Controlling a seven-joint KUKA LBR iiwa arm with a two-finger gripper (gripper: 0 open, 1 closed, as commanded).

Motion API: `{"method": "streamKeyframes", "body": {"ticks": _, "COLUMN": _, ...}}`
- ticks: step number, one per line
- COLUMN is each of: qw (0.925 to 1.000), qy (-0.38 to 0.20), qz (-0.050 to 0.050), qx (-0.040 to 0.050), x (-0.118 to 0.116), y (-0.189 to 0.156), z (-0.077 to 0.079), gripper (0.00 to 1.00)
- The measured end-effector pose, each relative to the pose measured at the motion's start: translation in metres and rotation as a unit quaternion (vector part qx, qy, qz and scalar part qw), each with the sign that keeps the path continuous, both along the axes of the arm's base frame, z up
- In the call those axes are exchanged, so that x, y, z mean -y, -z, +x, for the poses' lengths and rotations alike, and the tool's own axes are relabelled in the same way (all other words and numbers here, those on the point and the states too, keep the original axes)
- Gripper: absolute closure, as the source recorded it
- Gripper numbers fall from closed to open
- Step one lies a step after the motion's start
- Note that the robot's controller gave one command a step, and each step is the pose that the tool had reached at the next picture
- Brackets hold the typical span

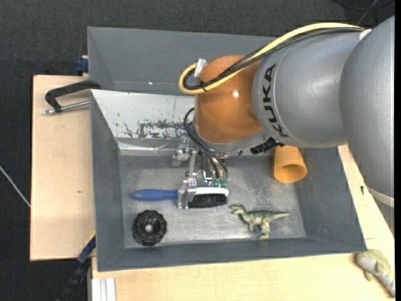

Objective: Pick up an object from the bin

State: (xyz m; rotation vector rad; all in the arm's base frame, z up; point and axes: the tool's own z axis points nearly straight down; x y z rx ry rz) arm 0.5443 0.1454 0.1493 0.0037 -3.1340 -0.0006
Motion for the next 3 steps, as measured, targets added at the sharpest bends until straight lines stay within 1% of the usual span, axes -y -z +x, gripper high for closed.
{"method": "streamKeyframes", "body": {"ticks": 1, "qw": 0.996, "qy": -0.09, "qz": 0.0, "qx": 0.0015, "x": 0.027, "y": 0.069, "z": -0.019, "gripper": 0.0}}
{"method": "streamKeyframes", "body": {"ticks": 2, "qw": 0.996, "qy": -0.089, "qz": 0.001, "qx": 0.0045, "x": 0.026, "y": 0.067, "z": -0.017, "gripper": 1.0}}
{"method": "streamKeyframes", "body": {"ticks": 3, "qw": 0.9929, "qy": -0.119, "qz": 0.002, "qx": 0.0105, "x": 0.008, "y": -0.068, "z": -0.014, "gripper": 1.0}}
